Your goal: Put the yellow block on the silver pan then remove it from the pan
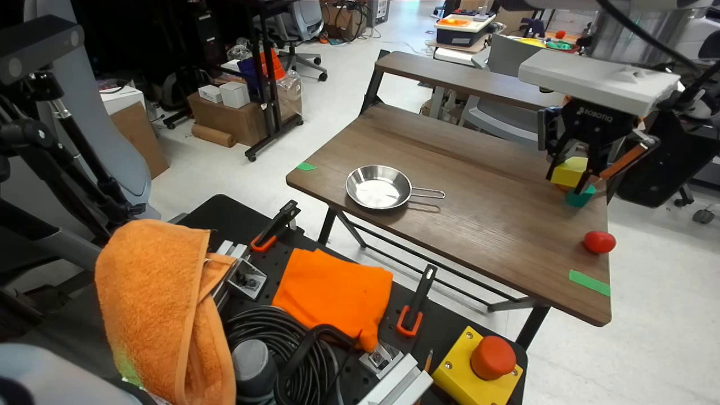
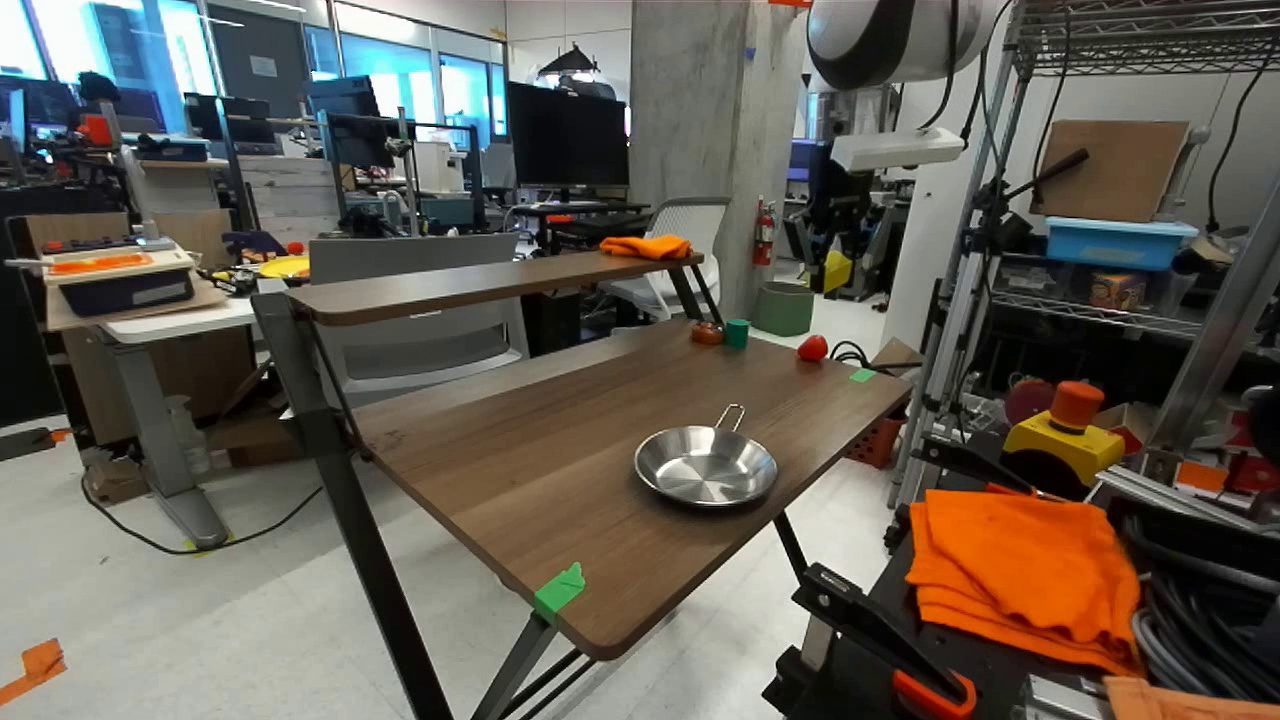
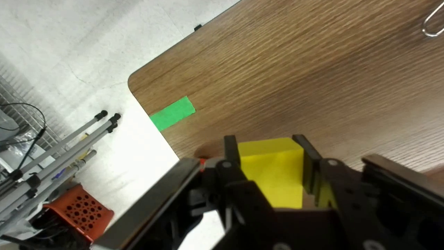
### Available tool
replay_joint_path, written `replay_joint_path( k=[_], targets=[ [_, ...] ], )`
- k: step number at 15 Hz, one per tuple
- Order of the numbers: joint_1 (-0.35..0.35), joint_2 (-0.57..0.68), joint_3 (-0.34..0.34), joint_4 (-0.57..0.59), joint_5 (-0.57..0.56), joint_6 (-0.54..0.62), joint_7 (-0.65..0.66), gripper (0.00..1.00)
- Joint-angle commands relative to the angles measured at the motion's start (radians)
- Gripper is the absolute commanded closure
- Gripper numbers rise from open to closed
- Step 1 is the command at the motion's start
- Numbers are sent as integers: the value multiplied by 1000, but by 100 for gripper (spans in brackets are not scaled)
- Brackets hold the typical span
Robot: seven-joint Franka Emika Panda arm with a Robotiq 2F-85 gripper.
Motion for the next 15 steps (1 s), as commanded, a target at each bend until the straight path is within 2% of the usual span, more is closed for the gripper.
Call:
replay_joint_path(
  k=[1, 5, 15],
  targets=[
    [-45, 20, 36, -15, 58, 72, -128, 83],
    [-78, 33, 73, -22, 92, 65, -289, 83],
    [-99, 117, 60, 31, 90, -39, -299, 83]
  ],
)
